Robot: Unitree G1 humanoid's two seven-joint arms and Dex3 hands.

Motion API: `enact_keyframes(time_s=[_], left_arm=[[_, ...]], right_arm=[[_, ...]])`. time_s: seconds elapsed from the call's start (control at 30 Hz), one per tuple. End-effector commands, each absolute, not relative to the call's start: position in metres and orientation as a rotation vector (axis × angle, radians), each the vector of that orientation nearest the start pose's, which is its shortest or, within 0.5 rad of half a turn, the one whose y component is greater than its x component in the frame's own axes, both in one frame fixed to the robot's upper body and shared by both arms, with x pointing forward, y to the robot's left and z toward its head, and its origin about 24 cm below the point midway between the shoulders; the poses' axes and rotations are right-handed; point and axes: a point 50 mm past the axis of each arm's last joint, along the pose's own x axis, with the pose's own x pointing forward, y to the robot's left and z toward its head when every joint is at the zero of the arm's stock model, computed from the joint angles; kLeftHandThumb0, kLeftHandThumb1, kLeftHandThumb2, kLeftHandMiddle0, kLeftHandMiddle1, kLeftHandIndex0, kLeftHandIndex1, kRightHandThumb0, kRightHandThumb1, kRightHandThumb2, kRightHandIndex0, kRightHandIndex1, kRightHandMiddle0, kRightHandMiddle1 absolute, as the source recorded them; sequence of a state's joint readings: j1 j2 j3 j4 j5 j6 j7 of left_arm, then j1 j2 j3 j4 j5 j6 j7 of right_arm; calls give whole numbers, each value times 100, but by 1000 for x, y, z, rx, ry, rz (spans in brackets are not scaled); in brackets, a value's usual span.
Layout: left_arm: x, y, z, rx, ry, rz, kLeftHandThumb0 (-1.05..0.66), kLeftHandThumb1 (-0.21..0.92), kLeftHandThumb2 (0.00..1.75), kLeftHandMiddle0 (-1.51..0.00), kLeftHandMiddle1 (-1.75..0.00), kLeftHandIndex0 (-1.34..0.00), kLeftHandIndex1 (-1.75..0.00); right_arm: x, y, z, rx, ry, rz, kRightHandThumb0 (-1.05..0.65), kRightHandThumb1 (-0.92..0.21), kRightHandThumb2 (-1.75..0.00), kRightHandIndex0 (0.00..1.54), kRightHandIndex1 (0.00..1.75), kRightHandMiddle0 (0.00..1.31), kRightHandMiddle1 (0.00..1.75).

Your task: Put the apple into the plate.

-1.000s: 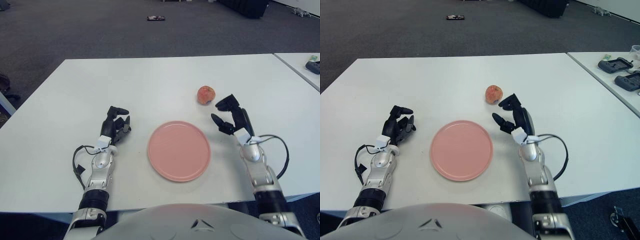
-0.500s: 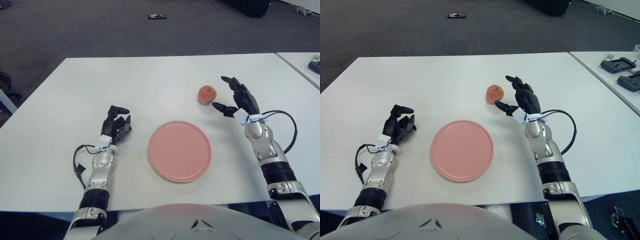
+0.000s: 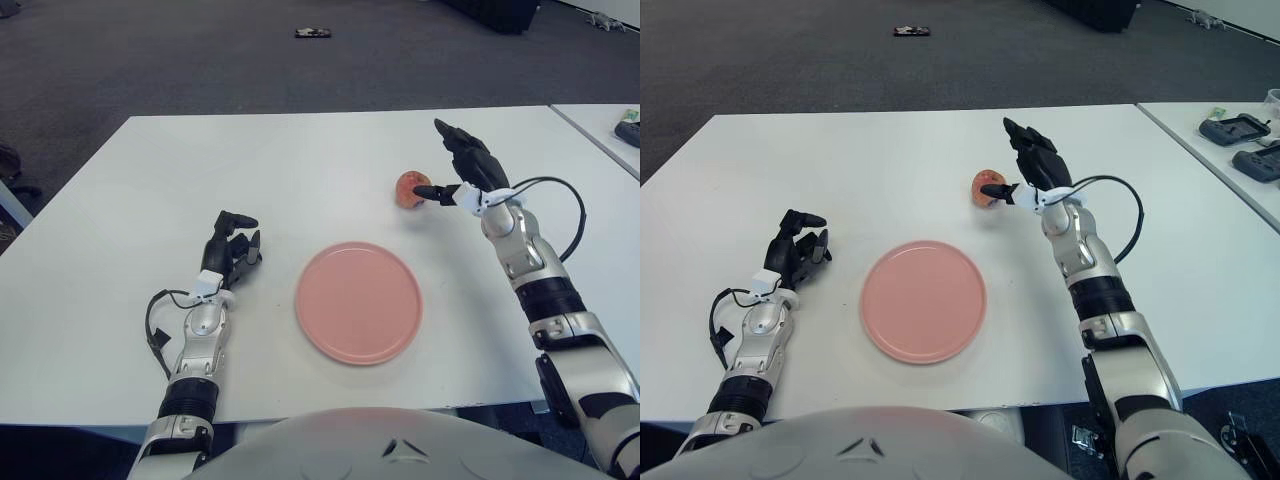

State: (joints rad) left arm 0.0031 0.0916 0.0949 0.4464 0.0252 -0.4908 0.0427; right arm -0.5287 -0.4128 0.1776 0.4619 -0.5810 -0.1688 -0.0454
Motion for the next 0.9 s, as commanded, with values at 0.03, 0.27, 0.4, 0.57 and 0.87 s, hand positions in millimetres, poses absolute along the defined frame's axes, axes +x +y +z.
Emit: enact_keyframes(time_s=[0.03,0.27,0.4,0.57,0.87], left_arm=[[224,194,-23,120,18,139,-37,77,74,-81,-175,-28,-175],[224,193,-22,112,26,147,-37,77,74,-80,-175,-29,-175],[224,193,-23,112,20,151,-37,77,74,-79,-175,-29,-175],[224,194,-23,115,19,155,-37,76,75,-80,-175,-29,-175],[221,195,-23,124,20,158,-37,75,77,-84,-175,-30,-175]], right_arm=[[358,-175,107,-1120,-200,199,-105,-75,-28,0,0,0,0],[372,-166,104,-1130,-154,242,-103,-73,-26,0,0,0,0],[381,-158,96,-1150,-107,272,-101,-72,-26,0,0,0,0],[388,-151,92,-1174,-52,304,-102,-74,-26,0,0,0,0],[392,-141,81,-1235,29,373,-105,-76,-27,0,0,0,0]])
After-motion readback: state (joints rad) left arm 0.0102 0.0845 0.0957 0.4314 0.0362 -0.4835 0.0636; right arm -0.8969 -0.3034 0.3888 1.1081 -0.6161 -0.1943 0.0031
